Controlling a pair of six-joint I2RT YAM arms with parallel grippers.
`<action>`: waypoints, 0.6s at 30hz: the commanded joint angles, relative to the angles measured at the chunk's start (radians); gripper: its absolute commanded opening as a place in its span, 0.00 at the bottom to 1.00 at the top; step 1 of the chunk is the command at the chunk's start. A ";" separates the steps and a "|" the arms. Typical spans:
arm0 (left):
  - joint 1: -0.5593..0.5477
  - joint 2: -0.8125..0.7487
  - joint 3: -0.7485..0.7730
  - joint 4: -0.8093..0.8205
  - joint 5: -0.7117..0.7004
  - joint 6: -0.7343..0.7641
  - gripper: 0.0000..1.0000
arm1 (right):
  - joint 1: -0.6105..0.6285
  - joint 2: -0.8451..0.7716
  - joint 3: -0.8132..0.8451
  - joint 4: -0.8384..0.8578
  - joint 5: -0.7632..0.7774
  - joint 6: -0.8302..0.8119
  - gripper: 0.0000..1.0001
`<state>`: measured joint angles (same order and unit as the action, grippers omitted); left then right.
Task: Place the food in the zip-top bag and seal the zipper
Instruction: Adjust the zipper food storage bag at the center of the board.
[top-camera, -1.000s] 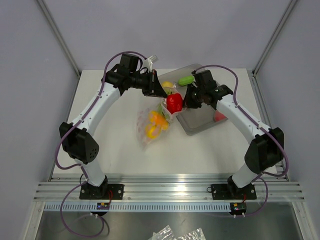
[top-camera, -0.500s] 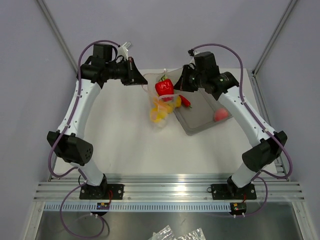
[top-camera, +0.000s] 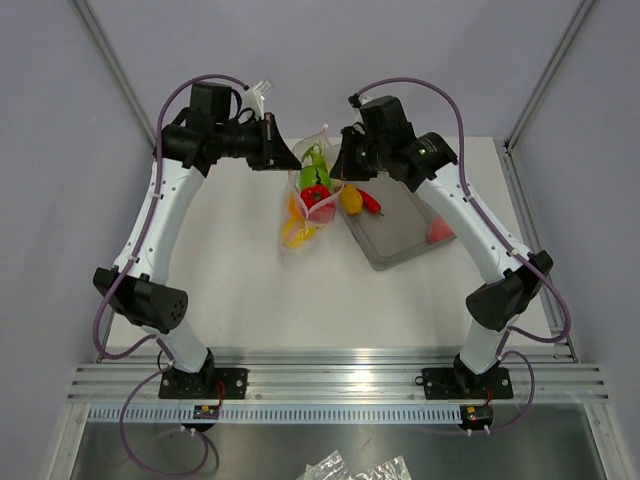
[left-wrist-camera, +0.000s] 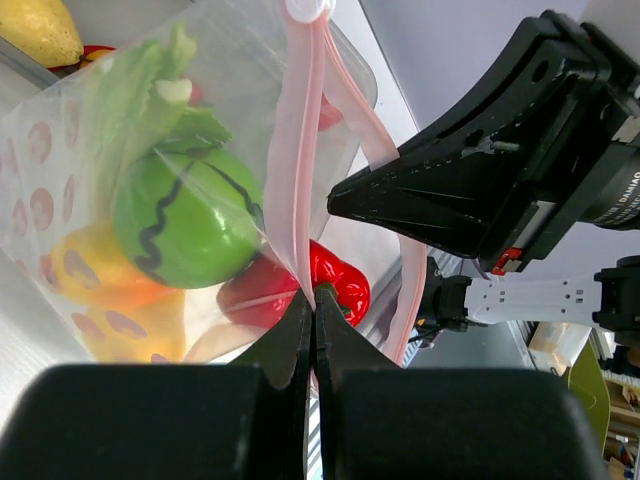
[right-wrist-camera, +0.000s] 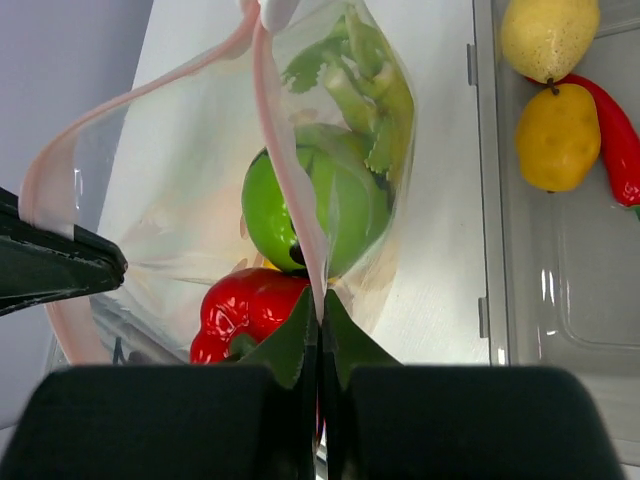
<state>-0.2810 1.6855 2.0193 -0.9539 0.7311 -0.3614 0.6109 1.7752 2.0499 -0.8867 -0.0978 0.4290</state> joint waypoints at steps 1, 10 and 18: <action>-0.004 -0.007 0.018 0.006 -0.015 0.029 0.00 | 0.007 -0.017 0.023 -0.016 0.035 -0.013 0.00; -0.012 0.043 0.004 0.006 -0.056 0.033 0.00 | 0.012 -0.066 -0.103 0.076 0.030 0.005 0.00; 0.014 0.189 0.379 -0.062 -0.047 0.006 0.00 | 0.047 0.018 -0.148 0.249 -0.105 0.129 0.00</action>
<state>-0.2848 1.8275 2.2467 -1.0286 0.6685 -0.3386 0.6209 1.7611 1.9049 -0.7502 -0.1215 0.4873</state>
